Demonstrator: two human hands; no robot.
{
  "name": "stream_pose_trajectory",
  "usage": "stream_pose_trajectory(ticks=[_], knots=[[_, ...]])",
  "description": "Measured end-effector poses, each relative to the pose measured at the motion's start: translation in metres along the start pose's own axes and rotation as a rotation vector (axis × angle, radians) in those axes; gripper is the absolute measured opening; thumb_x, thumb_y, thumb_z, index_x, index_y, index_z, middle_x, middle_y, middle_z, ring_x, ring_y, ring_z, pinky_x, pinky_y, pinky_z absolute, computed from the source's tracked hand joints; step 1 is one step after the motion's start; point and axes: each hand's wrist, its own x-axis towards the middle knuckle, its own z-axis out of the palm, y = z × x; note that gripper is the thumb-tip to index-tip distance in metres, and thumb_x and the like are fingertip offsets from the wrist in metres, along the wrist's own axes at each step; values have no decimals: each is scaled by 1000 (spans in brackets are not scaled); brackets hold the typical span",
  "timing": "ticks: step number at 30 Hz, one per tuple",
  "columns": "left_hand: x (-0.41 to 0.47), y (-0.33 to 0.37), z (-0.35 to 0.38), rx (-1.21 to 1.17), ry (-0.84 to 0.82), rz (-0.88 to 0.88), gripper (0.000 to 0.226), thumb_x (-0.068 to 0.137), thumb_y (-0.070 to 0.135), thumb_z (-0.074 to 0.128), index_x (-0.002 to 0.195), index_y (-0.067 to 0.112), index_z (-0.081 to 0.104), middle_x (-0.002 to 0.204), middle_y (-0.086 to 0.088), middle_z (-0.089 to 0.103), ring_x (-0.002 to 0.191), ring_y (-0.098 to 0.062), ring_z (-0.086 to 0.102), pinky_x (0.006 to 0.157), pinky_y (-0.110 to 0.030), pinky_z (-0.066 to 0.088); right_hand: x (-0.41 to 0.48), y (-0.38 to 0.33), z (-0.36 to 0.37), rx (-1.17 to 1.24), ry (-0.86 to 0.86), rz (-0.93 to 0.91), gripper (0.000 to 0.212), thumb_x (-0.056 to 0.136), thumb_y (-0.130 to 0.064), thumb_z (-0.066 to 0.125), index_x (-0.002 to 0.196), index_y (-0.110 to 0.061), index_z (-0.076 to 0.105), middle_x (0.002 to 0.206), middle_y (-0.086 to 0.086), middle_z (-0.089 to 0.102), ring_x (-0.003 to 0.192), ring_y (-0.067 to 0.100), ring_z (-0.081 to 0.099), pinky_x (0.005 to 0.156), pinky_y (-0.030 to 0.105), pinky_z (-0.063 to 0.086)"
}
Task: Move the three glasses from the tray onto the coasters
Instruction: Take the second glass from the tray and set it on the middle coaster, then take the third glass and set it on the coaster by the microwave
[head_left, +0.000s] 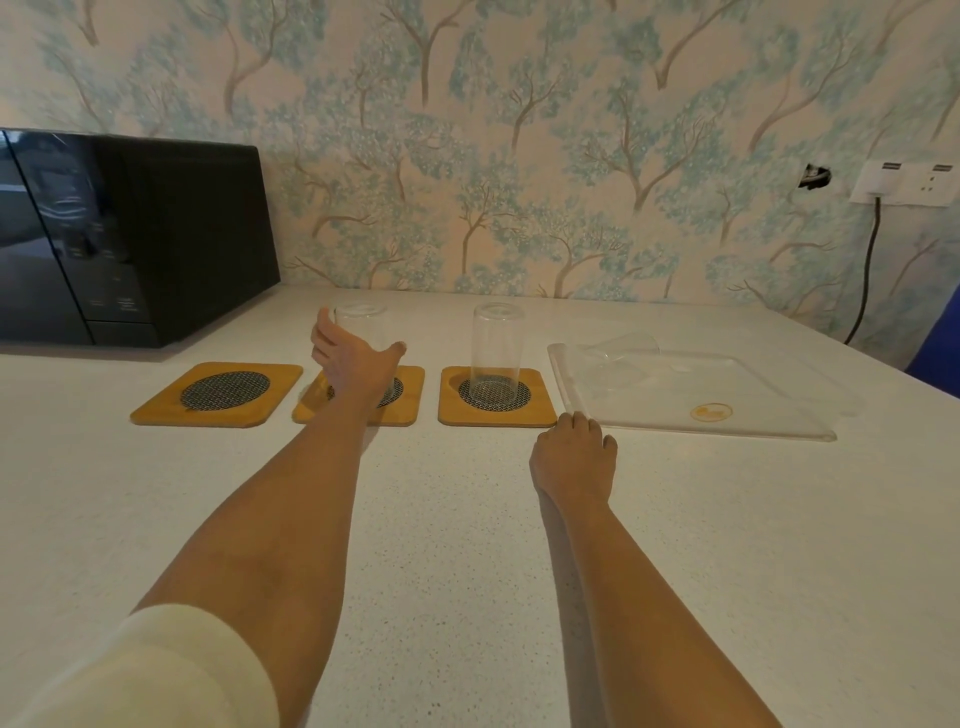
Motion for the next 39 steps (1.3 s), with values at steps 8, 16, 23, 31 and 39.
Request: stream_pose_trajectory(ticks=[8,16,23,31,39], knots=[[-8,-7,2,55,85,1,79,79,19,71,141,7,24,146,-15,28,132,-32,30,108,-42,33,1,0,3,24,20,-4,41,98,-22,33,131,-6,49,138,10,52,132,27,44,111,45,33],[-11,-7,2,82,79,24,79,81,19,69,143,5,22,149,-16,26,133,-34,29,110,-43,30,0,0,2,6,8,1,43,99,-23,30,136,-6,45,143,10,47,136,27,40,114,45,30],[-32,-5,4,139,161,37,87,81,26,69,147,7,16,153,-15,22,139,-33,25,114,-45,26,-4,0,-5,24,-11,-3,45,97,-19,35,138,-4,41,146,11,43,137,27,37,114,45,29],[-100,9,29,251,225,276,60,83,15,59,137,10,36,143,-12,40,131,-32,38,109,-43,30,-3,2,-19,450,190,140,35,98,-11,42,129,-7,55,125,12,61,116,26,56,98,35,43],[-149,30,56,262,-85,537,36,94,14,45,130,16,48,135,-4,51,128,-23,43,110,-38,32,-6,8,-31,884,438,255,26,98,-11,42,115,-10,62,113,7,64,109,22,55,76,22,39]])
